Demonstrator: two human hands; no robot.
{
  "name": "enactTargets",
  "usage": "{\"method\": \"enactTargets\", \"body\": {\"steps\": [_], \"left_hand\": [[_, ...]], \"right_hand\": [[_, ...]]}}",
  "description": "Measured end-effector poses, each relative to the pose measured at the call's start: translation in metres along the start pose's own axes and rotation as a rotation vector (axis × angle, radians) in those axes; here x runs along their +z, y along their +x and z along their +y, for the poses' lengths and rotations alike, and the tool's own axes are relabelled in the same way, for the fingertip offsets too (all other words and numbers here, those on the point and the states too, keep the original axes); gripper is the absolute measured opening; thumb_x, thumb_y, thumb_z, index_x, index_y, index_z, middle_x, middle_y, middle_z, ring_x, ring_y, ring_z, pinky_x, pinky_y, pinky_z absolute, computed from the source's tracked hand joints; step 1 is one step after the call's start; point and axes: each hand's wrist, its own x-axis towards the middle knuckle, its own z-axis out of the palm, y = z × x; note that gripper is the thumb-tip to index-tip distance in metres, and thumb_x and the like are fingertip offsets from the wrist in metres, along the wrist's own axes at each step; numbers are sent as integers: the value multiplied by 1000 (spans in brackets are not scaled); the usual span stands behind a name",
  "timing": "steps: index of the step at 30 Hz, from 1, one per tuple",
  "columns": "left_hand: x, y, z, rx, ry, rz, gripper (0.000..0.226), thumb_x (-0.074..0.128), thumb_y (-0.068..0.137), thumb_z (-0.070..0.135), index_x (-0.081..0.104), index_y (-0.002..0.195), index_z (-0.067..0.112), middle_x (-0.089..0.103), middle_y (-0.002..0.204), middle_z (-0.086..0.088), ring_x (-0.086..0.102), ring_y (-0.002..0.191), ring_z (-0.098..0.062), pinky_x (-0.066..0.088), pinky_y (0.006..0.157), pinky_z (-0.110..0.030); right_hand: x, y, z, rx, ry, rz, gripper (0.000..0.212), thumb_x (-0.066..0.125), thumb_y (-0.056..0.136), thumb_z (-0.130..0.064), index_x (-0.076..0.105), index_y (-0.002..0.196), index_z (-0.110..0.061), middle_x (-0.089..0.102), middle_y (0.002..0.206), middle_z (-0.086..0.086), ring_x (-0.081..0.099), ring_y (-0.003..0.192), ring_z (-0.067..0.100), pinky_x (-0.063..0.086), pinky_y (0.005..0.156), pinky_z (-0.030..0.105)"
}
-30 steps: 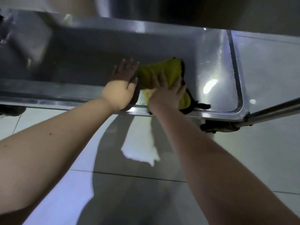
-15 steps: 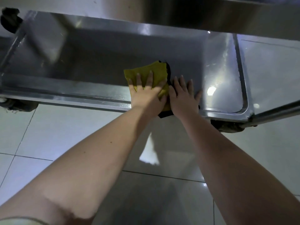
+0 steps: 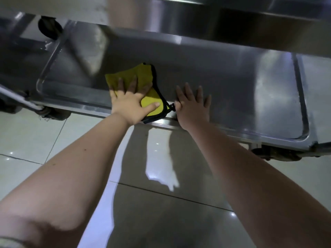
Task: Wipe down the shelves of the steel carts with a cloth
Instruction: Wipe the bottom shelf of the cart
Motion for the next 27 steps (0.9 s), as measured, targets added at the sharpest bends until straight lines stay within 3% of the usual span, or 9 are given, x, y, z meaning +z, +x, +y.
{"method": "enactTargets", "body": {"steps": [4,8,12,15,17,19,22,24,27], "left_hand": [[0,-5,9,36,7,13,74,29,76,87,15,144,61,7,163,4,-6,147,-41,-5,115,-62],[8,-6,33,204,-32,14,65,41,85,71,19,144,58,8,163,7,-4,148,-38,-5,115,-60],[4,4,14,260,-36,28,73,44,79,76,20,145,57,9,163,9,0,149,-33,1,118,-55],[-9,12,-39,126,21,21,79,36,75,85,16,146,56,8,163,7,6,149,-31,12,117,-52],[-17,14,-86,-35,35,12,84,27,71,88,23,146,52,22,160,-3,21,144,-36,20,114,-52],[-20,13,-121,-178,13,-10,83,28,73,87,26,147,49,30,156,-10,21,142,-40,14,116,-56],[-17,12,-121,-273,3,-31,80,30,76,85,23,148,50,24,159,-8,7,146,-42,0,116,-62],[-16,14,-86,-201,25,-61,81,29,76,86,24,148,49,23,159,-6,11,145,-42,5,115,-61],[-6,10,-8,76,-22,-42,76,41,80,78,16,147,54,10,163,3,-1,148,-36,4,116,-55]], "right_hand": [[8,14,-27,97,-11,-9,53,17,102,-47,-6,149,-51,-16,160,-21,-22,144,41,-12,101,77],[8,13,-11,80,-24,-39,49,11,103,-47,-1,150,-48,-17,159,-21,-21,146,34,-11,103,76],[8,13,-12,91,-34,-29,50,9,102,-49,-3,150,-49,-16,159,-21,-21,146,34,-12,104,75],[8,13,-18,108,-34,-5,50,8,101,-51,-7,148,-52,-14,160,-22,-19,147,33,-11,105,74],[9,14,-23,118,-46,4,51,8,100,-53,-8,148,-53,-14,160,-22,-18,147,33,-10,105,75],[11,15,-27,128,-71,4,51,7,99,-53,-9,148,-52,-15,160,-22,-18,147,34,-8,105,76],[15,16,-33,143,-95,9,51,6,99,-53,-11,148,-52,-16,159,-21,-18,147,35,-7,105,75],[16,15,-34,141,-107,2,51,6,100,-51,-12,147,-51,-17,159,-21,-18,147,35,-7,105,76],[17,15,-32,127,-124,-14,53,12,102,-44,-12,148,-48,-18,159,-20,-18,147,37,-6,104,77]]}}
